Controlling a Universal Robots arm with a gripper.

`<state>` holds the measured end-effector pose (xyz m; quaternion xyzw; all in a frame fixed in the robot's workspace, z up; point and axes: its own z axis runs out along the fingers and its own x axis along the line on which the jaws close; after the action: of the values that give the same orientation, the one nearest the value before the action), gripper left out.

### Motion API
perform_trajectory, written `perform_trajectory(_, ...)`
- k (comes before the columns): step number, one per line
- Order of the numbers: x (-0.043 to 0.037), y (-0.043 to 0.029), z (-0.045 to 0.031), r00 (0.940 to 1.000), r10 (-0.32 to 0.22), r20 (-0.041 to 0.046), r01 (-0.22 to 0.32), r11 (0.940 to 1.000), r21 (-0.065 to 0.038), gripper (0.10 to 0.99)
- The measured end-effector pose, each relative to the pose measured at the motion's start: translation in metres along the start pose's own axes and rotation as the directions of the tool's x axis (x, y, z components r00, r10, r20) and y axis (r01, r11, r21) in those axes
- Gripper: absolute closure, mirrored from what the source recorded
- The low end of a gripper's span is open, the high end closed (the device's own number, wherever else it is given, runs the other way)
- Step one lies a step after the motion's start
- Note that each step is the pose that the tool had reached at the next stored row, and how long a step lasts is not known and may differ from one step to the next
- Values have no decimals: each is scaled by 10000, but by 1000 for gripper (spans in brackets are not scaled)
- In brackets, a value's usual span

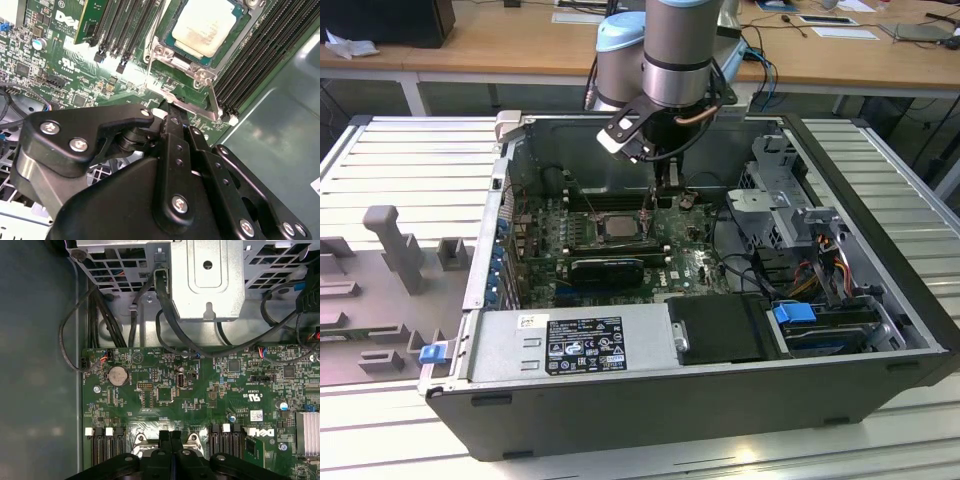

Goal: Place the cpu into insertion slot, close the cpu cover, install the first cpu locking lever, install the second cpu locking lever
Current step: 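Close the cpu cover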

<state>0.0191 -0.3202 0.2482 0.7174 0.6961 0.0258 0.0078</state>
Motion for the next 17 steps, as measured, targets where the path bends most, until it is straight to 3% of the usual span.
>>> perform_trajectory(17, -1, -43, -2, 10000, 0, 0, 0, 10000, 0, 980)
